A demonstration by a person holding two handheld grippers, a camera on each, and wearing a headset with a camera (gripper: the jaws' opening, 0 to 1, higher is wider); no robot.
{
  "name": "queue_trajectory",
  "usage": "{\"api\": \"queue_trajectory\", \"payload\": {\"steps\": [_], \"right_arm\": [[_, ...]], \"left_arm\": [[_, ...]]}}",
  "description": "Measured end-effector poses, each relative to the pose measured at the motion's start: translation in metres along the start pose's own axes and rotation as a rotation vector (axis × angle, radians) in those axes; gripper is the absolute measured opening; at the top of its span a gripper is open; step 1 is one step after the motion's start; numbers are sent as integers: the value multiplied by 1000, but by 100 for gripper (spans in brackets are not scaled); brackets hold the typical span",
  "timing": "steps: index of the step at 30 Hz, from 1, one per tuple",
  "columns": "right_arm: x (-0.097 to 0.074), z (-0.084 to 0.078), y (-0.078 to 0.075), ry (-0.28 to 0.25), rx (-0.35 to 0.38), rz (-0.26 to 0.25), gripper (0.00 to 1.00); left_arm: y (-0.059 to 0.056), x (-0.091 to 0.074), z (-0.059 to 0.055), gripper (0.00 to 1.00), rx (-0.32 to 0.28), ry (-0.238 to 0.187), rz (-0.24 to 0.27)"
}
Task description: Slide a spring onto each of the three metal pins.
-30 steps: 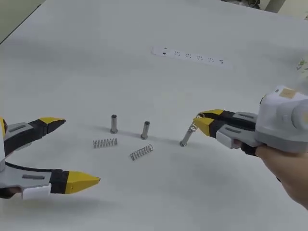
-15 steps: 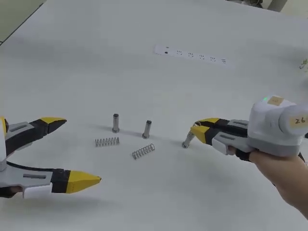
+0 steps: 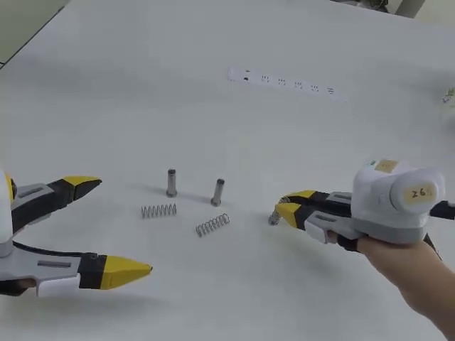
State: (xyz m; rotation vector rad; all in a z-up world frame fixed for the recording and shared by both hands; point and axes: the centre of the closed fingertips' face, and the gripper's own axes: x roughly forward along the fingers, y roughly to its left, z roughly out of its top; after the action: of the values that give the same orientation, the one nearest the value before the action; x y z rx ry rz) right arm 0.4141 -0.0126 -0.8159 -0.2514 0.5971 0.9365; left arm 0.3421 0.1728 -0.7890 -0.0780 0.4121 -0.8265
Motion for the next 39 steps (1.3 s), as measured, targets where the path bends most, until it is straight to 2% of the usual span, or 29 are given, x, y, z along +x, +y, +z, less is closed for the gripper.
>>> {"api": "queue_trajectory", "payload": {"steps": [3,13,19,28,34,36,39], "right_arm": [[1,-5,1,17,-4,5,8],[1,-5,3,30,5,14,9],[-2,2,5,18,18,13,16],[-13,19,4,-21,-10,2,19],[-18,28,12,1,-103,30,18],[-18,28,14,32,-189,30,18],[-17,31,22,55,-278,52,18]], "left_arm": [[0,0,1,98,0,-2,0],[0,-2,0,98,-3,0,1],[-1,-3,0,97,-4,1,2],[-4,-5,0,98,-2,-2,1],[-3,-6,0,97,-6,-2,3],[-2,-6,0,97,-5,-1,3],[-2,-6,-1,97,-5,2,2]]}}
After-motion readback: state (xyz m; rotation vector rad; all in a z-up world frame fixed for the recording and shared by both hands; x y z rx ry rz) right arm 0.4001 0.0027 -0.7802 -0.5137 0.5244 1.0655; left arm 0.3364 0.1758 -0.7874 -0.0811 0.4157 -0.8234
